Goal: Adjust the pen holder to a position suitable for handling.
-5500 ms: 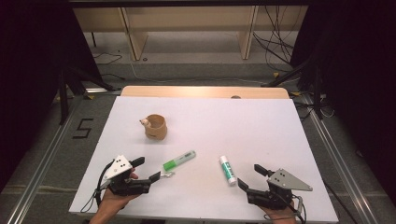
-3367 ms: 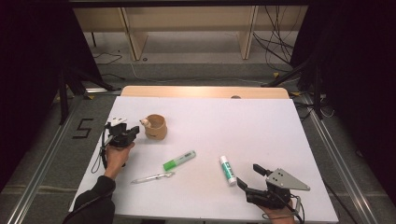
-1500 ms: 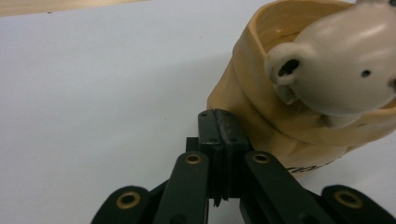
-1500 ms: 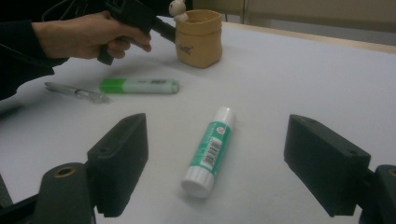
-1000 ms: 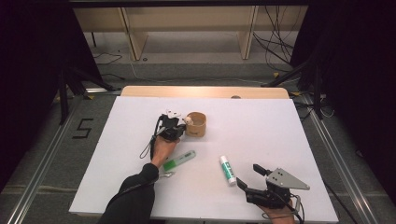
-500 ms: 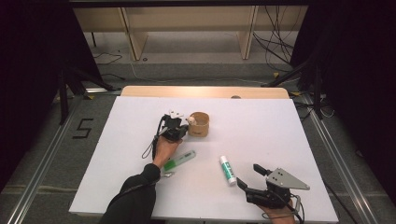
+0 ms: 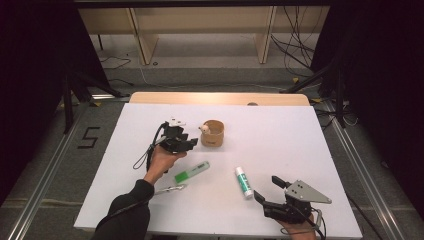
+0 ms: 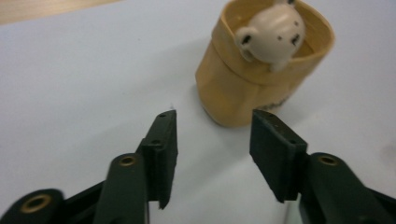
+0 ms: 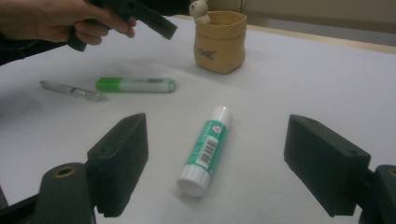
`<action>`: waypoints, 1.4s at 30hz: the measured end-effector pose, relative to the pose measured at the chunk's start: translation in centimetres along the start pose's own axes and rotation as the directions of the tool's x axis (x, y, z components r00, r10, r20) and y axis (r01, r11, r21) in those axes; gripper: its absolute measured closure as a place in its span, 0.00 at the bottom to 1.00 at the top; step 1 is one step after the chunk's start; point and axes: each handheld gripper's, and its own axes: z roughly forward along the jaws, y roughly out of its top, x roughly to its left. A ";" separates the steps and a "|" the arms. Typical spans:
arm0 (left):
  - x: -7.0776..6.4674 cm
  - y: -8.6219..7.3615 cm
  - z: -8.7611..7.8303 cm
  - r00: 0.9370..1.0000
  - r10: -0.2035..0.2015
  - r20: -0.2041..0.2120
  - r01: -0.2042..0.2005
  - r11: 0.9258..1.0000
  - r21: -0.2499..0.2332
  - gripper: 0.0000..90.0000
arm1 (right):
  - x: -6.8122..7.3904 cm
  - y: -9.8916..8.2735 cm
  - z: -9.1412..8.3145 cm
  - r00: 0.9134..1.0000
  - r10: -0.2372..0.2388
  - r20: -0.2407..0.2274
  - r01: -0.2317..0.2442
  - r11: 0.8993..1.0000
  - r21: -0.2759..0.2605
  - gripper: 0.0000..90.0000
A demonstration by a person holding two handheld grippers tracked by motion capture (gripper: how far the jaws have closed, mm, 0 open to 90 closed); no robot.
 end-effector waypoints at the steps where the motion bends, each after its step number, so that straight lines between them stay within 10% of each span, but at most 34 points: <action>1: -0.1 -0.1 -0.3 1.000 0.012 0.017 -0.013 1.000 0.014 0.49 | 0.0 0.0 0.0 1.000 0.001 0.000 -0.001 1.000 -0.002 0.25; 13: -1.3 -1.1 -2.4 0.989 0.127 0.073 -0.133 0.988 0.078 0.30 | 0.1 0.1 -0.2 1.000 -0.009 -0.001 0.009 1.000 -0.008 0.25; 28: -1.5 -2.0 -4.0 0.978 0.169 0.120 -0.185 0.974 0.132 0.24 | -0.1 -0.1 -0.2 1.000 -0.003 -0.007 0.003 1.000 -0.009 0.25; 42: -2.1 -2.5 -4.2 0.963 0.237 0.126 -0.259 0.944 0.207 0.21 | -0.1 -0.1 -0.2 1.000 -0.004 -0.014 0.004 1.000 -0.007 0.25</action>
